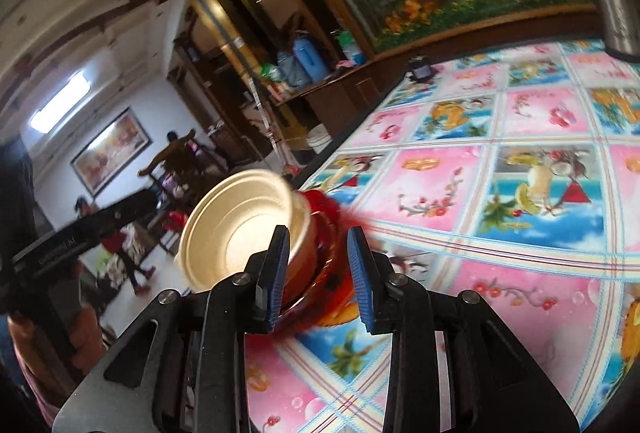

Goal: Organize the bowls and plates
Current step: 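Open both grippers and withdraw them from the beige bowl rim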

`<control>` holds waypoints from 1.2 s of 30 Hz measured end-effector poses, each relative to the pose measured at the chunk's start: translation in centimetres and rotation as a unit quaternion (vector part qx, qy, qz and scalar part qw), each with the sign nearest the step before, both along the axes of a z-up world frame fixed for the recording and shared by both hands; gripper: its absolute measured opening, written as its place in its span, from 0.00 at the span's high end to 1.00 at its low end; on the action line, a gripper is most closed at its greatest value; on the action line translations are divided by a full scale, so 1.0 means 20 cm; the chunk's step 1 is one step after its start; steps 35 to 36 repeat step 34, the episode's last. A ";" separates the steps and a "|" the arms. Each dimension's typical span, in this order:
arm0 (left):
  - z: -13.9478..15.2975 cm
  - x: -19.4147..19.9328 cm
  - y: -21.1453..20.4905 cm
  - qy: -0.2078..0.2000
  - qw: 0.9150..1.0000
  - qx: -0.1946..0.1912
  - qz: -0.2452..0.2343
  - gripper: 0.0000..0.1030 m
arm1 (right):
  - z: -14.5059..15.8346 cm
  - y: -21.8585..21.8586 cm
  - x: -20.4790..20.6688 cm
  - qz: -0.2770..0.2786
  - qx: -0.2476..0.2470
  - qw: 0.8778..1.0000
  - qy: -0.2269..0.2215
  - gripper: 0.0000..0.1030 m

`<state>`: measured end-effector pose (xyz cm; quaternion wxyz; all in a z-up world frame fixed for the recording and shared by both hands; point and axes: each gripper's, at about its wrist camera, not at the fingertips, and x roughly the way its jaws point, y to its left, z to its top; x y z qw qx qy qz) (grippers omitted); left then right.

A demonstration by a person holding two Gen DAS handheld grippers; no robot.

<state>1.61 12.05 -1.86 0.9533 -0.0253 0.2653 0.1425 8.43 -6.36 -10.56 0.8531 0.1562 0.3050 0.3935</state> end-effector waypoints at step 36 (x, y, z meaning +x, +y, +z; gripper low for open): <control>-0.02 -0.04 0.01 -0.024 0.999 0.007 0.037 0.01 | -0.01 0.10 -0.04 0.028 -0.033 0.999 -0.013 0.70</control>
